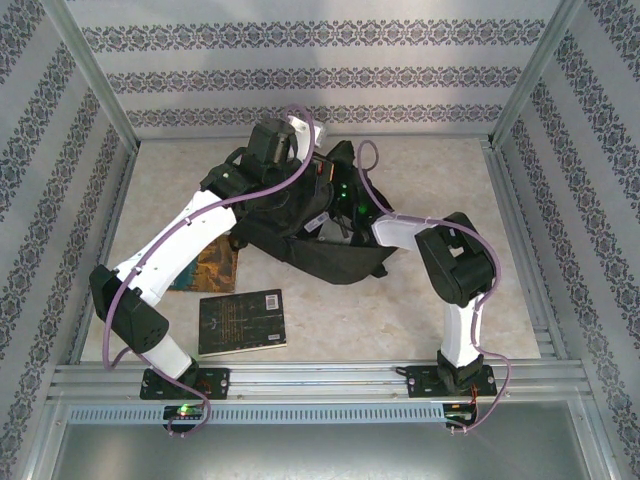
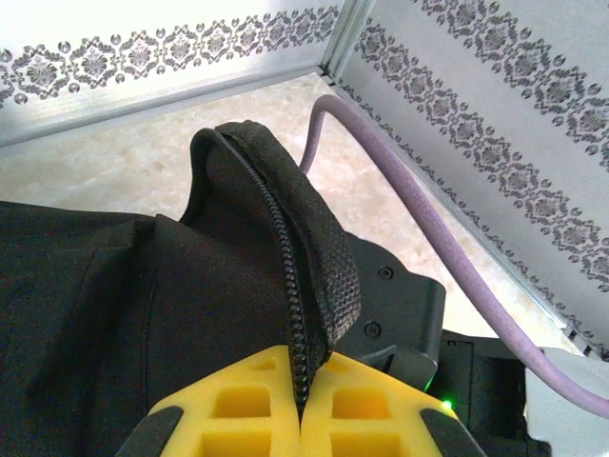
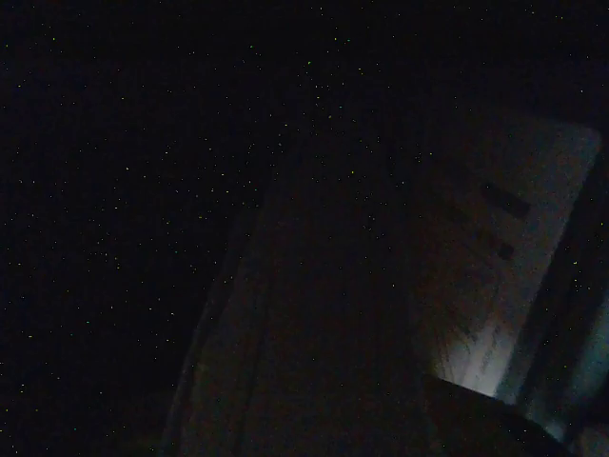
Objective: Pack the student bag
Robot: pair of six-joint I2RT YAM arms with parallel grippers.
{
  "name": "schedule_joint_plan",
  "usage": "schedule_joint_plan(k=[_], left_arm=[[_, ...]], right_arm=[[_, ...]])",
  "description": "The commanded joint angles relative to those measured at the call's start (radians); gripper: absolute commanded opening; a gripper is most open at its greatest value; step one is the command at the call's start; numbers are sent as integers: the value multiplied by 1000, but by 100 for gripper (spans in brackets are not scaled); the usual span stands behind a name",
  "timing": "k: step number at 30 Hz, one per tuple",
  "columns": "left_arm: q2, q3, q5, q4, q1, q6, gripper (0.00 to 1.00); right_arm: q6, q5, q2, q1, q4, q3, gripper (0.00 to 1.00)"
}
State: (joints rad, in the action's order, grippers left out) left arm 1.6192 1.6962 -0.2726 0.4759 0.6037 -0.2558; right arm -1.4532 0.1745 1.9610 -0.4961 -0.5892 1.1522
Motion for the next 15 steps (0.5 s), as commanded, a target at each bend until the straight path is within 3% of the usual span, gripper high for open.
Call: schedule_joint_plan(k=[1,7,12,15], left_arm=[[-5,14,-58,-164,0,-53,0],[76,43,-54,-166,32,-97,0],[139,85,39,-133,32,-111,0],[185,127,56,-129,30,-120,0]], right_arm=[[45,-40,-33,54,-129,5,32],[78,-16,-53,120,-131,-59,33],[120,59,-106,165,-11,-93,65],[148,83,-179,183,34,-155,70]])
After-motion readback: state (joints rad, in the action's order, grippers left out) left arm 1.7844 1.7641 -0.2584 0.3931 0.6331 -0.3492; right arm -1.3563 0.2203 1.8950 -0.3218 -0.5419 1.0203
